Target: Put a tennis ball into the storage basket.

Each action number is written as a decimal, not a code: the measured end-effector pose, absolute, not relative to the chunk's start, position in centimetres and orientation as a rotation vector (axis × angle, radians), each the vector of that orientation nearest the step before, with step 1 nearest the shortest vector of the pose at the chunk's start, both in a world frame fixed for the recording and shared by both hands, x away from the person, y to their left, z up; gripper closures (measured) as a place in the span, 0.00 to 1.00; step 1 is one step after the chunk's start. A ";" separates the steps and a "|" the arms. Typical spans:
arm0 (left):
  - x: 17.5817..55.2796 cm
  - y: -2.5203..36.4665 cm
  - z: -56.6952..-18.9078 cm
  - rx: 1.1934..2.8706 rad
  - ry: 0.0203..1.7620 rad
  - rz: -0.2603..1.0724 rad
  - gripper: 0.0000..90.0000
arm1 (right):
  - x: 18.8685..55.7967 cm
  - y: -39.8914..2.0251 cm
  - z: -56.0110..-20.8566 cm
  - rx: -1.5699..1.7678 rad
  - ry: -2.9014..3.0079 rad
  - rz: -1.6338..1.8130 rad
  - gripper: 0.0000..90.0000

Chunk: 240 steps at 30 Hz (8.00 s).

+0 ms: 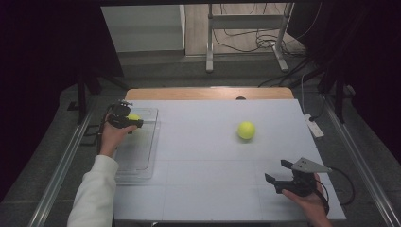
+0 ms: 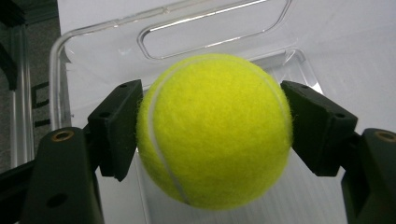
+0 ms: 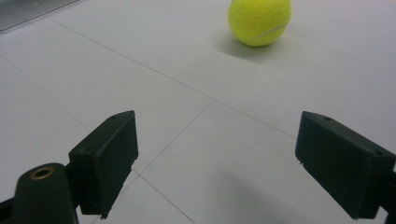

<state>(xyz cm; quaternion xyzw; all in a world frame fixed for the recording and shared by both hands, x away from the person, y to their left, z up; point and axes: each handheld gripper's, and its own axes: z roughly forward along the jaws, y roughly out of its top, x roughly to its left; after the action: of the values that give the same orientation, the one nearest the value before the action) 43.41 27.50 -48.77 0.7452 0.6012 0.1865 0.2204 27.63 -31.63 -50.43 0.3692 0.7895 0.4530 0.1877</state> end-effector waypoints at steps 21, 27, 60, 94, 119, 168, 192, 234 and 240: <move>44.2 26.9 -50.3 2.159 1.686 0.549 0.28 | 27.7 -31.7 -50.5 1.043 2.225 1.272 0.15; 44.2 26.9 -50.4 2.159 1.684 0.546 0.26 | 27.7 -31.7 -50.5 1.043 2.224 1.267 0.15; 40.3 26.1 -46.3 1.957 1.481 0.585 0.18 | 27.6 -31.6 -50.4 1.041 2.223 1.272 0.15; 35.5 24.8 -43.4 1.803 1.243 0.554 0.18 | 27.6 -31.7 -50.4 1.045 2.216 1.274 0.15; 33.9 22.8 -43.0 1.828 1.156 0.483 0.18 | 27.6 -31.8 -50.4 1.050 2.214 1.280 0.15; 33.9 15.4 -42.1 1.909 0.943 0.322 0.18 | 27.6 -32.1 -50.3 1.076 2.205 1.288 0.15; 34.3 13.7 -42.3 1.938 0.903 0.284 0.18 | 27.7 -31.8 -50.4 1.082 2.207 1.297 0.15; 36.7 8.1 -42.9 2.018 0.865 0.227 0.18 | 27.2 -31.8 -50.2 1.053 2.213 1.301 0.15; 37.0 7.6 -42.8 2.025 0.861 0.227 0.18 | 27.2 -31.8 -50.3 1.058 2.213 1.298 0.15</move>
<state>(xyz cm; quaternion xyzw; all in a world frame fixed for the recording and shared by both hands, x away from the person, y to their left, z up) 36.99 7.65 -42.82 0.8184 0.3479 0.0918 0.4482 27.19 -31.79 -50.28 0.3749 0.7842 0.4598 0.1820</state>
